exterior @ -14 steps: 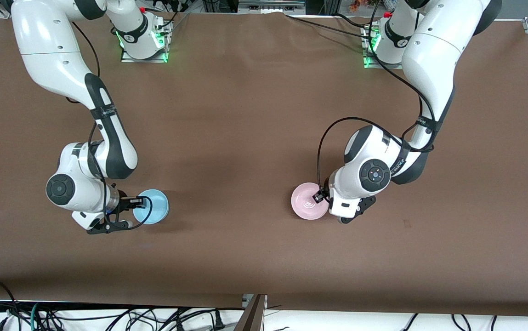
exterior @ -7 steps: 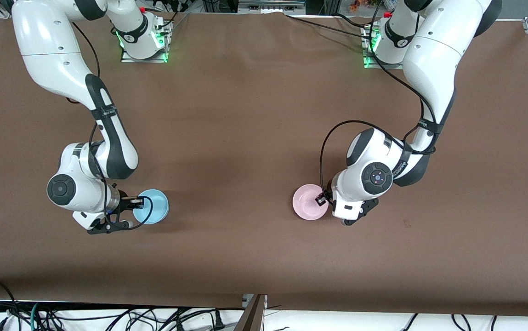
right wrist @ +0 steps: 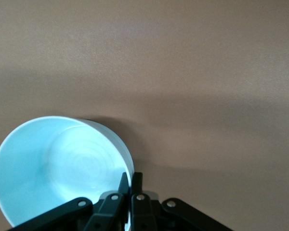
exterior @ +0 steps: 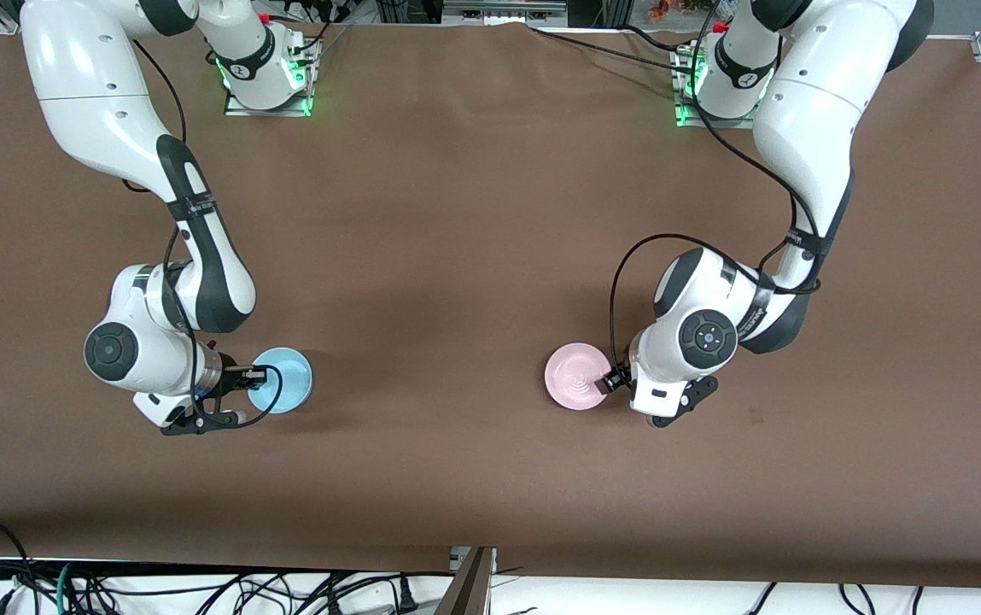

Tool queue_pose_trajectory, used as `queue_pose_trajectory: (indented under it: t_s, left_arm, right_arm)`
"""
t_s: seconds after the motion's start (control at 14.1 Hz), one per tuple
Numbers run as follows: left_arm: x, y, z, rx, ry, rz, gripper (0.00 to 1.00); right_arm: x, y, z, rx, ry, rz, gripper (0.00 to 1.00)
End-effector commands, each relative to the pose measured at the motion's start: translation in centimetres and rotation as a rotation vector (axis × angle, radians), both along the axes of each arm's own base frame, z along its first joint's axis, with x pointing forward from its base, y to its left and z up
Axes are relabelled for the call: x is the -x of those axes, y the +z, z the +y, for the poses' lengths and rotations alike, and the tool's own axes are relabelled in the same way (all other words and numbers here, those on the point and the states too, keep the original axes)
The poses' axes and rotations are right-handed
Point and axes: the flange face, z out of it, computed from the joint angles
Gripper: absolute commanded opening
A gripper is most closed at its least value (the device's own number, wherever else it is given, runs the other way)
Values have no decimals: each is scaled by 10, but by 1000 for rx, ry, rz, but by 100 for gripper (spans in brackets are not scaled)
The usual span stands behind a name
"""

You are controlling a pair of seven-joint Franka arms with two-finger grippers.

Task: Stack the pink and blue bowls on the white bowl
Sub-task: 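Lift the blue bowl with the right gripper while the left gripper withdraws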

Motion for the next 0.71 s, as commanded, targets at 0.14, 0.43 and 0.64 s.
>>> queue_pose_trajectory:
  t_s: [0.14,0.43,0.64]
  left_arm:
    - [-6,-16,-5,-19,-40,-36,91]
    - [-6,23,10,-38,-27,25,90]
    - [-14,90,11,41,32,128,91]
  right_arm:
    - [5,16,47,-28,-109,16,0]
    - [2,43,81,-40,-198,54,0]
    - [-2,62,92,-47,-230,61,0]
